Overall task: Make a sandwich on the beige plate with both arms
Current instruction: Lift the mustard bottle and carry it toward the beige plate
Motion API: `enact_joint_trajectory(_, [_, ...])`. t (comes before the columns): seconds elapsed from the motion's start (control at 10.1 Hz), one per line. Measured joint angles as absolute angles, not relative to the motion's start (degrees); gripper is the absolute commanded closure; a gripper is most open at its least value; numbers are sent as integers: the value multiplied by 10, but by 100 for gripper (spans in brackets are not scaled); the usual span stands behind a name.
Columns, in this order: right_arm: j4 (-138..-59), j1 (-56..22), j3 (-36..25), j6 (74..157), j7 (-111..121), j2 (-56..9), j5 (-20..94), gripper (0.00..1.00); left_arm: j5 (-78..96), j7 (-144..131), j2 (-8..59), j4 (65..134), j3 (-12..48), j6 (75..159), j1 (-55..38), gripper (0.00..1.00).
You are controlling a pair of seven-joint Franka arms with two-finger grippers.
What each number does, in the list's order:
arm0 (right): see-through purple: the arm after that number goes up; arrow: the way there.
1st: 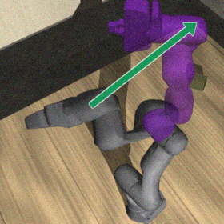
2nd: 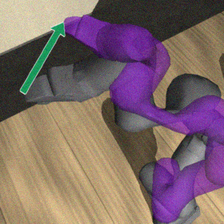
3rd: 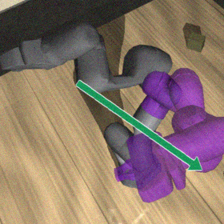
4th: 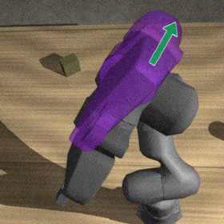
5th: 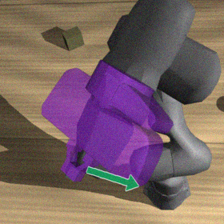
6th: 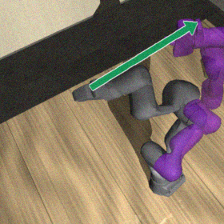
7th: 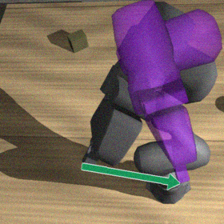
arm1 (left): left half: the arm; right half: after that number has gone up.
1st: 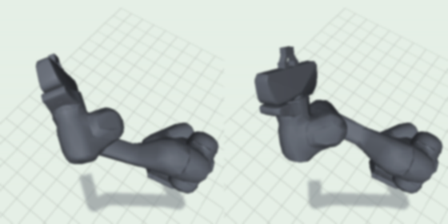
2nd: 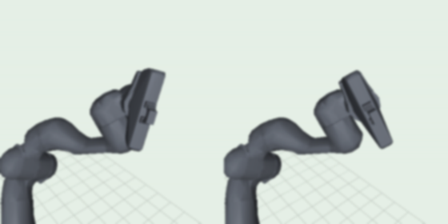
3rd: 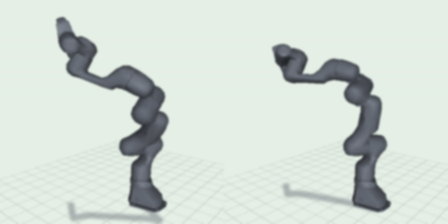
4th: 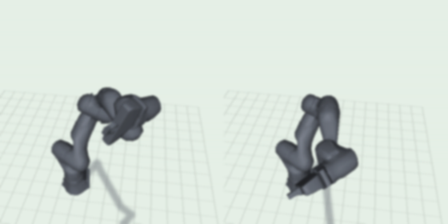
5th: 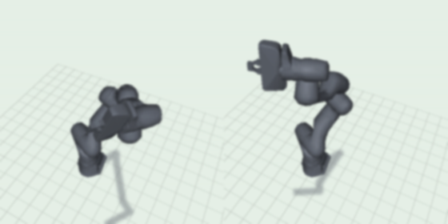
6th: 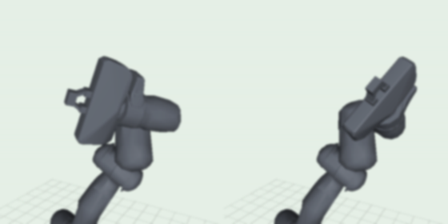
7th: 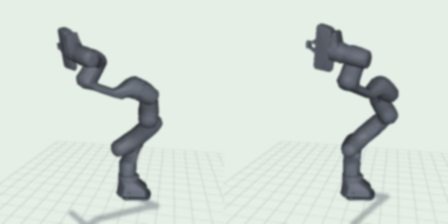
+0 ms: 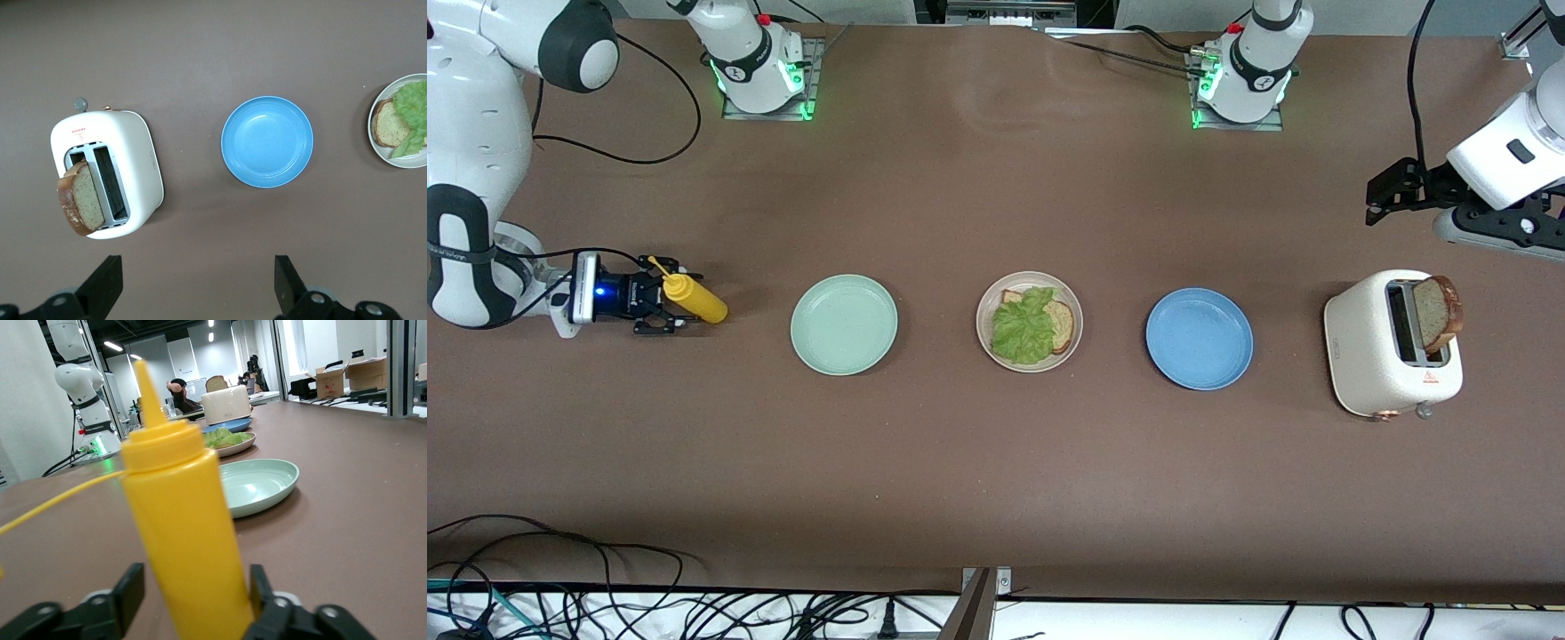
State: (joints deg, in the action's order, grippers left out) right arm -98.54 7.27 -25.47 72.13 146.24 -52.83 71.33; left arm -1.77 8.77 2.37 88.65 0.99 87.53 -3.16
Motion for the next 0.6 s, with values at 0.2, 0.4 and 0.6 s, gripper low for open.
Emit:
enact_joint_trajectory(0.2, [-982, 61, -255, 727, 1464, -528, 723, 96, -18, 88, 24, 886, 10, 875, -32, 0])
enact_joint_trajectory(0.4, [-977, 54, -255, 732, 1465, -528, 726, 98, -18, 88, 24, 886, 10, 875, -32, 0])
enact_joint_trajectory(0.6, [-949, 39, -255, 753, 1456, -528, 727, 98, -18, 88, 24, 886, 10, 875, -32, 0])
